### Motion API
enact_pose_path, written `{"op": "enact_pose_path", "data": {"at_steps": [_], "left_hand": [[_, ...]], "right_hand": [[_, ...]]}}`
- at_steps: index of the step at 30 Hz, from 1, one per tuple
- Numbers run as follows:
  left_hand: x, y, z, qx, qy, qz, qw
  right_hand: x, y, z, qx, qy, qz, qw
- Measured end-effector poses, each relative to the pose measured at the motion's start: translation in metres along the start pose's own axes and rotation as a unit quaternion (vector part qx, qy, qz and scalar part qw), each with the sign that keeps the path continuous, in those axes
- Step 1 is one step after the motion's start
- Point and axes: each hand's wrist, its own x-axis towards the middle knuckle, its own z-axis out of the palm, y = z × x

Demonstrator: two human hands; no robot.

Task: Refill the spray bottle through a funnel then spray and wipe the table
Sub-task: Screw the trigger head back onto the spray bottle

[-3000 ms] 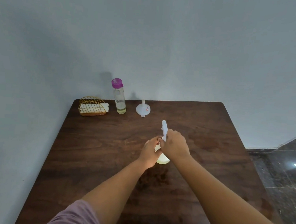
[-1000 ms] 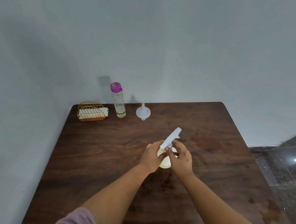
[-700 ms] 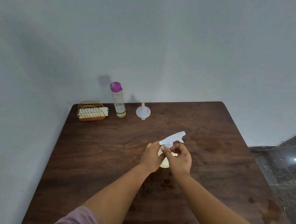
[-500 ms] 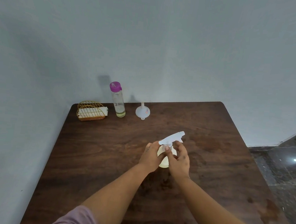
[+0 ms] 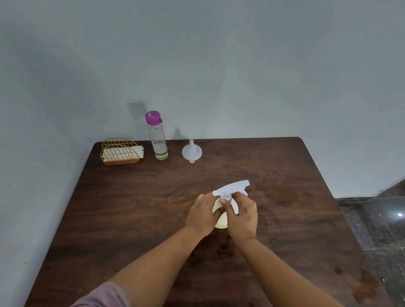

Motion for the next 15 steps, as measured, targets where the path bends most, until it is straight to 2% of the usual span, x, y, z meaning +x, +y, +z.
{"op": "enact_pose_path", "data": {"at_steps": [4,9,12,15], "left_hand": [[0.002,0.003,-0.002,-0.006,-0.015,0.000,1.000],[0.003,0.001,-0.007,-0.013,-0.030,-0.009,0.999],[0.003,0.001,-0.006,-0.006,-0.024,-0.013,1.000],[0.000,0.003,-0.003,0.016,0.009,-0.008,1.000]], "right_hand": [[-0.003,0.003,0.003,0.040,-0.016,0.058,0.997],[-0.009,-0.009,0.002,0.031,-0.085,0.034,0.995],[-0.006,-0.007,0.003,0.029,-0.059,0.017,0.998],[-0.007,-0.006,0.008,0.056,-0.018,0.042,0.997]]}}
